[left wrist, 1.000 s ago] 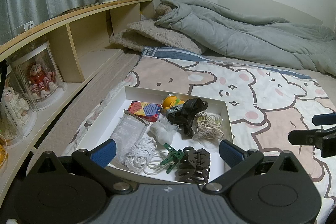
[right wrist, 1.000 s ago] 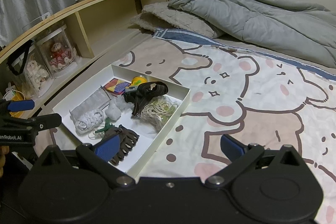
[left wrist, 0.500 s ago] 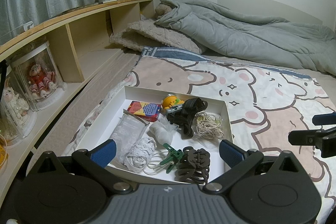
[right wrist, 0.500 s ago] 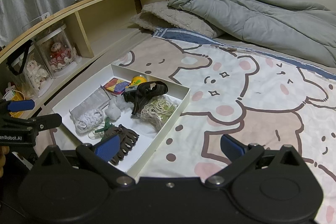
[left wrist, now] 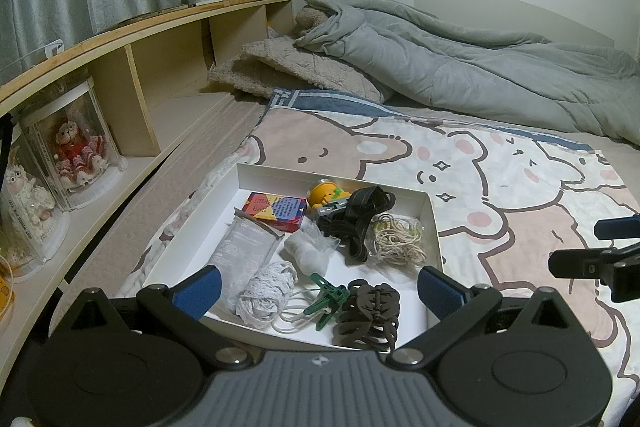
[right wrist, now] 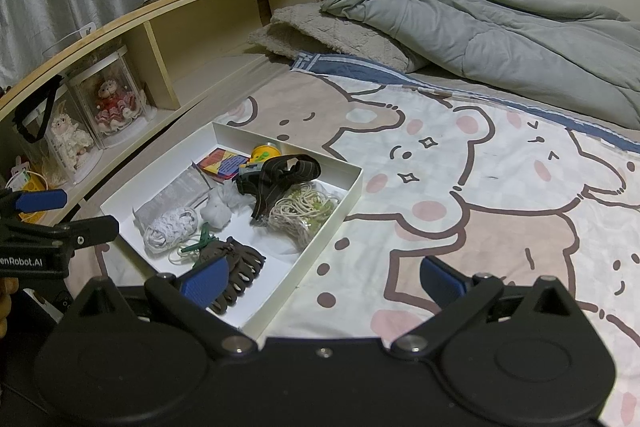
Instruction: Organize objects
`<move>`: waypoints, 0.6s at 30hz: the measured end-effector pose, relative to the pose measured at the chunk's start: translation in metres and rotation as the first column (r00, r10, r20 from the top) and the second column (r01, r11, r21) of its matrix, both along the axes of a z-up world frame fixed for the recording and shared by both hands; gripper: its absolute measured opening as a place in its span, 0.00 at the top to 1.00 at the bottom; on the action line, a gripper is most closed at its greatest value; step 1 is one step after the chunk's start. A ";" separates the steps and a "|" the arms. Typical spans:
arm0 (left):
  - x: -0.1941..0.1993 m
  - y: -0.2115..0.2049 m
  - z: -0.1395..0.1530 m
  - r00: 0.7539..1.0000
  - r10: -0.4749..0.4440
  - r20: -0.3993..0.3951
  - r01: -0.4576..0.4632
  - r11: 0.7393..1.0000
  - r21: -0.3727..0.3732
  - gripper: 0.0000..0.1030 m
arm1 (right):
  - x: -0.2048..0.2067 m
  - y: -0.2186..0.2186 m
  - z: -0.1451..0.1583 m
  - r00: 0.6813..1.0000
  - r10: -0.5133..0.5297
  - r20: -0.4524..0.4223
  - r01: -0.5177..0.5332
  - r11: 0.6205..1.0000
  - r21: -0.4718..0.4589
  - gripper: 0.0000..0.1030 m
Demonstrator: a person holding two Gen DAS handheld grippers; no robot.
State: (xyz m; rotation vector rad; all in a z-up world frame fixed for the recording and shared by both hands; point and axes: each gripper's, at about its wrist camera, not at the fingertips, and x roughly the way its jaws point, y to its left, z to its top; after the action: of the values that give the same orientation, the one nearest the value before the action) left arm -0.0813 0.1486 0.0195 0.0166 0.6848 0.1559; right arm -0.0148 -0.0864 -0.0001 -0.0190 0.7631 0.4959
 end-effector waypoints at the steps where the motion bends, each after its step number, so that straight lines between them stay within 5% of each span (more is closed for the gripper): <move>1: 0.000 0.000 0.000 1.000 -0.001 0.000 0.001 1.000 0.000 0.00 | 0.000 0.000 0.000 1.000 0.000 0.000 0.000 1.000 0.000 0.00; 18: 0.001 0.000 0.000 1.000 -0.001 0.000 0.001 1.000 0.000 0.00 | -0.001 0.001 0.001 1.000 0.001 -0.001 -0.001 1.000 0.001 0.00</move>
State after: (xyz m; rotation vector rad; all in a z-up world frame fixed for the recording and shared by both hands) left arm -0.0804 0.1489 0.0199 0.0167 0.6852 0.1549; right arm -0.0157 -0.0850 0.0009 -0.0178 0.7642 0.4970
